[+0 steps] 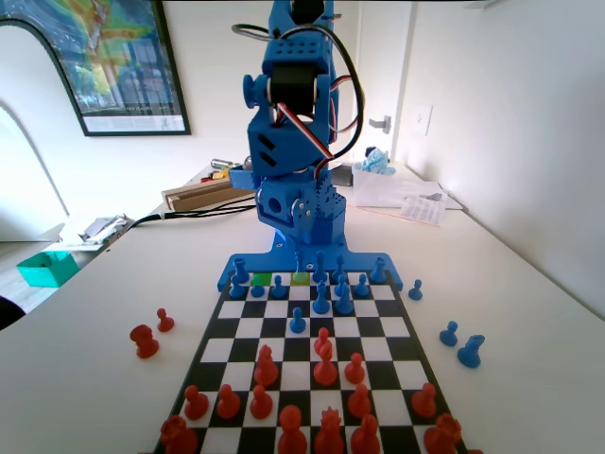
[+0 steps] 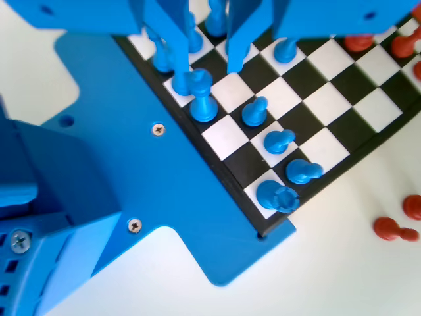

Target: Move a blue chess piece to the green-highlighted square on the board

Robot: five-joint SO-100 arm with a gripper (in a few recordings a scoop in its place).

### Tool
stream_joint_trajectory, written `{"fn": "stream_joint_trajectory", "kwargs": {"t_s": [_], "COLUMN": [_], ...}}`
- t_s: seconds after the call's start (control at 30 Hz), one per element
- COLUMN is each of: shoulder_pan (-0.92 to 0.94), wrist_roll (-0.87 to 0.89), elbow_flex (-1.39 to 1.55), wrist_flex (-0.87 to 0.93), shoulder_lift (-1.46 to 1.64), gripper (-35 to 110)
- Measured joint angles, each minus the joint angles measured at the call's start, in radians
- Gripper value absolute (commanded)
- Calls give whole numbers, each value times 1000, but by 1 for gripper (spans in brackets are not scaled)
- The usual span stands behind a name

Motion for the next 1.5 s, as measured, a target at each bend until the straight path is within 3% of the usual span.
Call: {"fn": "stream_joint_trajectory", "kwargs": {"t_s": [1.5], "shoulder_pan": [-23], "wrist_roll": [20], "elbow_flex": [143], "wrist_flex": [-232], "shoulder_lift": [-49], "gripper": [8]}}
